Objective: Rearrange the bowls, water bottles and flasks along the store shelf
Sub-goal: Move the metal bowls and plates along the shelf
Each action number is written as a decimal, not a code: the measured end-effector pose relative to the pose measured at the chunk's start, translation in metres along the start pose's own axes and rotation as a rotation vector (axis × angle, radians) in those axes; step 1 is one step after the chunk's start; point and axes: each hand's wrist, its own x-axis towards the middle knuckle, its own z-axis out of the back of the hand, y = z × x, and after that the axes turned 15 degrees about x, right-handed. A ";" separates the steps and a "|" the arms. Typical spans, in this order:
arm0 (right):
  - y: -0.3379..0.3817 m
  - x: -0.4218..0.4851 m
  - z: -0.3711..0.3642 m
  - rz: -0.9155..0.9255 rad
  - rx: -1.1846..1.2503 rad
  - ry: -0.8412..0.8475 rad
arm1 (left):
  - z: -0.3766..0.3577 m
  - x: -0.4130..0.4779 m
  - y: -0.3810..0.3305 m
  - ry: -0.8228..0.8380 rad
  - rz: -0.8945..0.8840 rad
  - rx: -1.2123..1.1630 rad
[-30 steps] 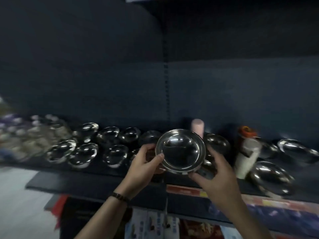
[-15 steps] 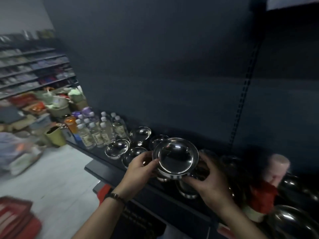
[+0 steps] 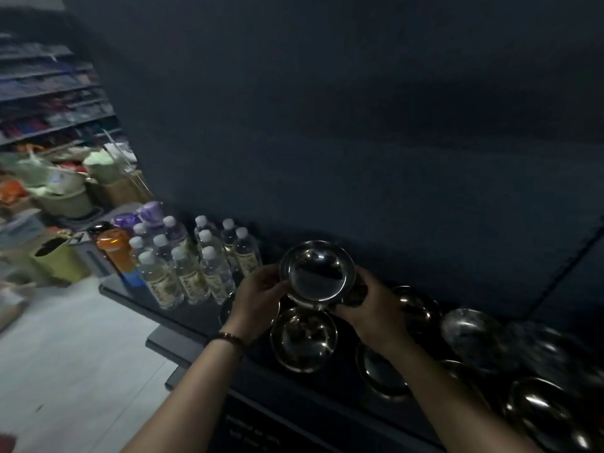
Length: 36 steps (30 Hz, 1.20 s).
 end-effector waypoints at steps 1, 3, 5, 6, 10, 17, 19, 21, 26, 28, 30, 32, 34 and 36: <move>-0.002 0.014 -0.014 -0.017 -0.016 0.007 | 0.005 0.017 0.011 0.011 -0.007 0.025; -0.010 0.035 -0.032 -0.043 -0.057 0.015 | 0.008 0.043 0.025 0.011 -0.004 0.065; -0.022 0.052 -0.049 -0.077 -0.088 0.024 | 0.007 0.064 0.043 0.001 0.014 0.144; -0.026 0.060 -0.056 -0.092 -0.103 0.028 | 0.005 0.072 0.050 -0.015 0.024 0.168; -0.038 0.075 -0.069 -0.145 -0.173 0.072 | -0.006 0.093 0.080 0.016 0.087 0.167; -0.057 0.094 -0.073 -0.200 -0.230 0.069 | -0.023 0.114 0.094 0.002 0.137 0.234; -0.063 0.096 -0.076 -0.221 -0.247 0.061 | -0.024 0.116 0.098 0.014 0.132 0.279; -0.068 0.096 -0.081 -0.237 -0.262 0.065 | -0.024 0.117 0.101 0.025 0.125 0.308; -0.081 0.094 -0.090 -0.258 -0.283 0.059 | -0.025 0.120 0.104 0.075 0.096 0.373; -0.080 0.092 -0.091 -0.245 -0.272 0.051 | -0.024 0.120 0.106 0.089 0.079 0.433; -0.073 0.085 -0.089 -0.222 -0.233 0.033 | -0.021 0.117 0.104 0.102 0.080 0.472; -0.061 0.073 -0.082 -0.173 -0.218 -0.003 | -0.018 0.105 0.099 0.069 0.064 0.480; -0.050 0.052 -0.071 -0.145 -0.207 -0.054 | -0.014 0.083 0.095 0.013 0.011 0.468; -0.048 0.019 -0.059 -0.178 -0.158 -0.096 | -0.010 0.049 0.092 -0.024 -0.067 0.473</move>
